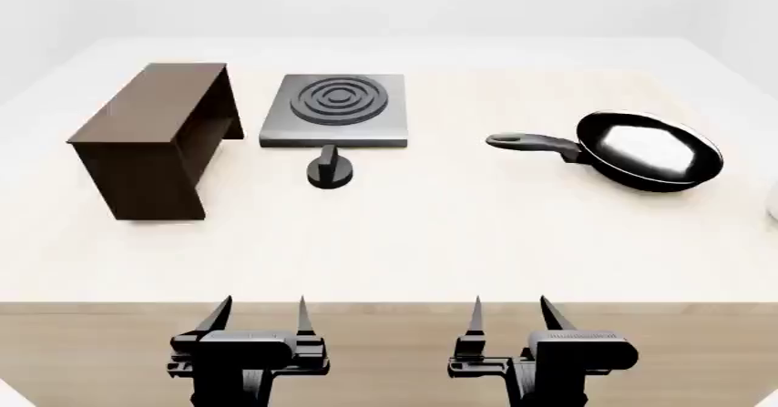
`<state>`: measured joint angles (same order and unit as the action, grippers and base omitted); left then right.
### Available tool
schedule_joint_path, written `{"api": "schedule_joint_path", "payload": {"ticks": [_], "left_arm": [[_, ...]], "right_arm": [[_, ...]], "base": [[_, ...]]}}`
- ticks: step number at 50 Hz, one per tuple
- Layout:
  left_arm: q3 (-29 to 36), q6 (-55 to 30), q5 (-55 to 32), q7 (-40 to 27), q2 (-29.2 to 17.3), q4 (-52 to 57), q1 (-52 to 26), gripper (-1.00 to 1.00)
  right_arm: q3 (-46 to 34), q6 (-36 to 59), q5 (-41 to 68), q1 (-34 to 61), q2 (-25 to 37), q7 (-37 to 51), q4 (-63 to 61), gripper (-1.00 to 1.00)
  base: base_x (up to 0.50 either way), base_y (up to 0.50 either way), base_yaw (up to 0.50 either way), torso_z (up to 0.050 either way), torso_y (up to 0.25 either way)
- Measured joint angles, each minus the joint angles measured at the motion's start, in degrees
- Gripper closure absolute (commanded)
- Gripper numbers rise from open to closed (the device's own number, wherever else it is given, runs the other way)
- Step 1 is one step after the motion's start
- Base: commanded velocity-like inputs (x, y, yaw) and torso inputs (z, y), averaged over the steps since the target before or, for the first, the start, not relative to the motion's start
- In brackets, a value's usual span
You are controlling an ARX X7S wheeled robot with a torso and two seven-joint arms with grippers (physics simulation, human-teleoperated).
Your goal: Put the frying pan on top of the cabinet.
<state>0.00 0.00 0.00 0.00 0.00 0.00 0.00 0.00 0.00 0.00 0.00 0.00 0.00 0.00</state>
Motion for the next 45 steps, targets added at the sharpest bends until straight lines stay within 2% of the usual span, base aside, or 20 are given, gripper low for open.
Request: {"api": "schedule_joint_path", "payload": {"ticks": [8, 45], "left_arm": [[1.0, -0.3, -1.0, -0.8, -0.9, 0.1, 0.0, -1.00], [5.7, -0.5, -3.8, -4.9, -4.6, -0.2, -0.2, -1.00]], "right_arm": [[-1.1, 0.0, 1.0, 0.1, 0.8, 0.8, 0.2, -1.00], [-4.7, 0.9, 6.0, 0.6, 4.6, 4.4, 0.0, -1.00]], "base": [[0.00, -0.04, 0.00, 0.000, 0.000], [0.00, -0.50, 0.00, 0.000, 0.000]]}}
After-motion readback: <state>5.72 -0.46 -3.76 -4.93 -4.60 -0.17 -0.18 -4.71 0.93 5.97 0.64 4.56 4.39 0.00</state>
